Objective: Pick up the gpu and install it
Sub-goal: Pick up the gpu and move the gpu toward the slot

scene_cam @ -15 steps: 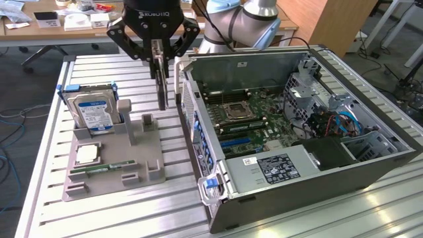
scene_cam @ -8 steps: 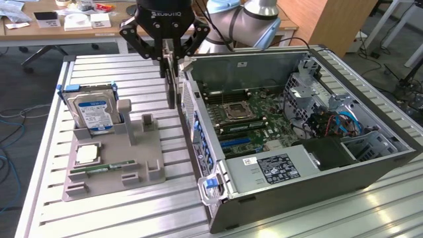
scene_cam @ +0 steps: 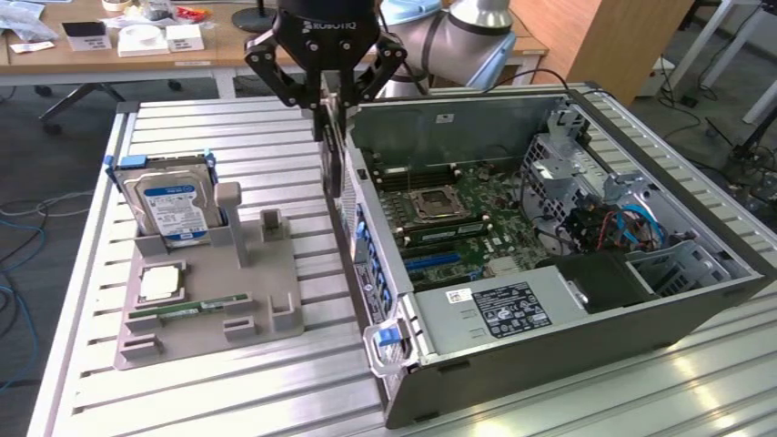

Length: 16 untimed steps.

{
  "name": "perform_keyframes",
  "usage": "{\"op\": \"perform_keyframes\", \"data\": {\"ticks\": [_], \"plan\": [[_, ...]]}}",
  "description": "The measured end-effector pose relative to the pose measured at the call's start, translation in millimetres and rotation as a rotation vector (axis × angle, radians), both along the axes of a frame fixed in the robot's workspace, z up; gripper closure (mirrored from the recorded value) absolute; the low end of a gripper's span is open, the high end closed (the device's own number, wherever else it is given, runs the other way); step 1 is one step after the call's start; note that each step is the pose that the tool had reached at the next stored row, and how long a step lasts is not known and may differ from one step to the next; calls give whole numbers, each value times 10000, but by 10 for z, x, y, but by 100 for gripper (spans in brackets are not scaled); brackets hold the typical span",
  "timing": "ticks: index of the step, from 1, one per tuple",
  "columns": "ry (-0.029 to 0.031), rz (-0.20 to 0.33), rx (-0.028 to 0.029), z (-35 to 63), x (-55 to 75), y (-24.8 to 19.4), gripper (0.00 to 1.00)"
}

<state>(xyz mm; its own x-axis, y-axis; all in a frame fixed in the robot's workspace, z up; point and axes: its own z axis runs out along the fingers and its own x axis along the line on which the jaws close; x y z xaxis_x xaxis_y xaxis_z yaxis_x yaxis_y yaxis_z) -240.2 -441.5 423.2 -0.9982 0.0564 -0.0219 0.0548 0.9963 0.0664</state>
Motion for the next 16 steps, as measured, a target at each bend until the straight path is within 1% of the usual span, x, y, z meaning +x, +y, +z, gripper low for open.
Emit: {"op": "perform_keyframes", "data": {"ticks": [16], "plan": [[0, 1, 31, 0, 328, 0, 73]]}}
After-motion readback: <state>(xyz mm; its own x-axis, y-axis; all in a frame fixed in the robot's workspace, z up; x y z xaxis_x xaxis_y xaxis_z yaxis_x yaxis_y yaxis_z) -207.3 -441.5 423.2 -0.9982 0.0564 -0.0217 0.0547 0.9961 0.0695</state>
